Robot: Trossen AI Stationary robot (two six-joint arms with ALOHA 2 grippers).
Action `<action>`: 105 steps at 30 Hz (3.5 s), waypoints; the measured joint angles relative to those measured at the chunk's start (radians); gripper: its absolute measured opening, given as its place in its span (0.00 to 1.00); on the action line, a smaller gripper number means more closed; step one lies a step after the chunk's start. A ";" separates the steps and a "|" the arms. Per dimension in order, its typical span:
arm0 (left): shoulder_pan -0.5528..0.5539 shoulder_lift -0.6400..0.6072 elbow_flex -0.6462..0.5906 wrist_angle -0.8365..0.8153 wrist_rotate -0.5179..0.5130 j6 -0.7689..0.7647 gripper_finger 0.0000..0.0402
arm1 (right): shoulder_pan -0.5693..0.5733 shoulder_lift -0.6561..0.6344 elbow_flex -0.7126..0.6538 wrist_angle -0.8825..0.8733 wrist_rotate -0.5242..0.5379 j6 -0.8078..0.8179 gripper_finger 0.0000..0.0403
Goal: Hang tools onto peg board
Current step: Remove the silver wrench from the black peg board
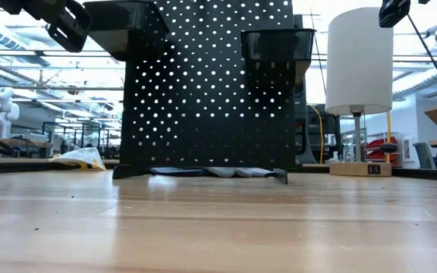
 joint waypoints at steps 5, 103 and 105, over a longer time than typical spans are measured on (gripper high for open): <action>0.000 0.000 0.000 0.001 0.000 0.001 0.08 | 0.000 0.000 0.000 -0.001 0.000 0.000 0.00; -0.030 -0.724 -0.163 -0.353 -0.130 0.266 0.02 | -0.029 -0.023 -0.029 -0.118 -0.050 0.021 0.00; 0.001 -0.724 -0.163 -0.355 -0.090 0.262 0.02 | -0.029 -0.023 -0.029 -0.118 -0.051 0.026 0.00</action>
